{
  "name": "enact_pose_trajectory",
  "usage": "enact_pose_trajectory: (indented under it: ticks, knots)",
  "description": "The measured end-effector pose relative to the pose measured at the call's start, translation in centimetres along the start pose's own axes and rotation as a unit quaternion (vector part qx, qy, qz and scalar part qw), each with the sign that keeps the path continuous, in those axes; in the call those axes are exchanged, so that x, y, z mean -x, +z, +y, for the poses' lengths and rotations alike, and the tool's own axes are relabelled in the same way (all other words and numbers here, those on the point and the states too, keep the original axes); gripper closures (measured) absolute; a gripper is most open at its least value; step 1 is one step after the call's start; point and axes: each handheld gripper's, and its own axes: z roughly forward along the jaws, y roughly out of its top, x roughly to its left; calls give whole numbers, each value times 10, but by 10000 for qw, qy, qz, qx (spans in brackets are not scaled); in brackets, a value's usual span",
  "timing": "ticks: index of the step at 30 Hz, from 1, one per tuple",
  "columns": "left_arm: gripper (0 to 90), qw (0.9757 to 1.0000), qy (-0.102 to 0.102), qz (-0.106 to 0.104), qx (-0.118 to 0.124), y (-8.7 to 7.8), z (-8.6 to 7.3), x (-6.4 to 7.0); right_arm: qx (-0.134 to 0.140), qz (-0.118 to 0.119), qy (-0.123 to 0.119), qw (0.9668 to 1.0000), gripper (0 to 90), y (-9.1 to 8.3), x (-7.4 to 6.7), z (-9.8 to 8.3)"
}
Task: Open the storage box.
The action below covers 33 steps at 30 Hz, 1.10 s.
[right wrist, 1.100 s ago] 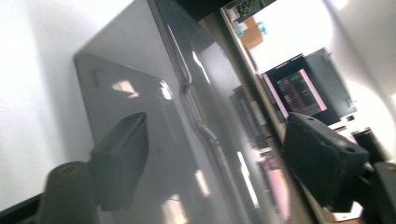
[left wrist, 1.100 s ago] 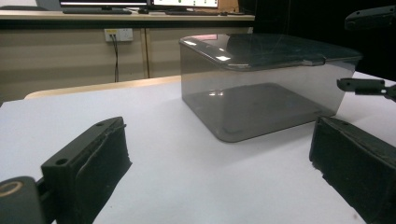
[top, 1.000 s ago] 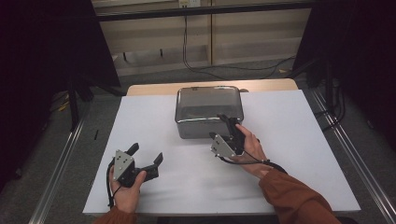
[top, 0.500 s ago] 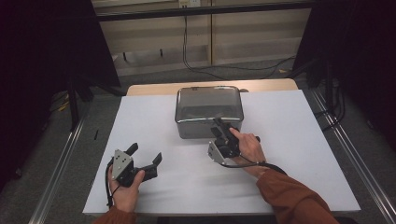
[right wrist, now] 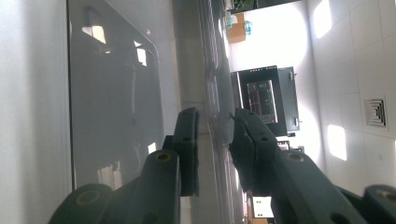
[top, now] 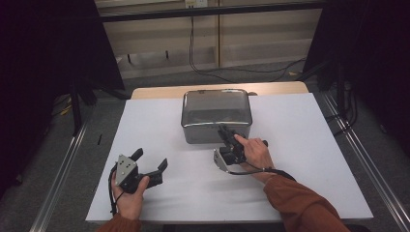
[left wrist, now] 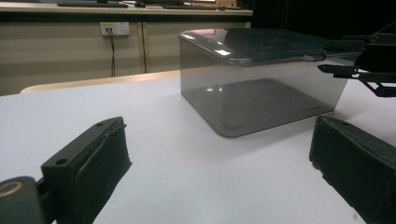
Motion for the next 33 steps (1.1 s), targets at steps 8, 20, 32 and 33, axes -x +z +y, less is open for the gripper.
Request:
enact_pose_trajectory:
  ticks: [8, 20, 32, 33]
  knots:
    - [54, 9999, 52, -83, -63, 0, 0, 0, 35, -30, -134, 9999, 786, 0, 1, 1]
    - [72, 9996, -22, -279, -78, 2, 2, -1, 46, 16, -115, 9999, 793, -1, 3, 1]
    - [71, 9983, -66, -545, -206, 5, 2, -3, 100, 6, -18, 9999, 793, -1, 6, 1]
    - [68, 9983, -66, -545, -206, 5, 2, -3, 100, 6, -18, 9999, 793, -1, 6, 1]
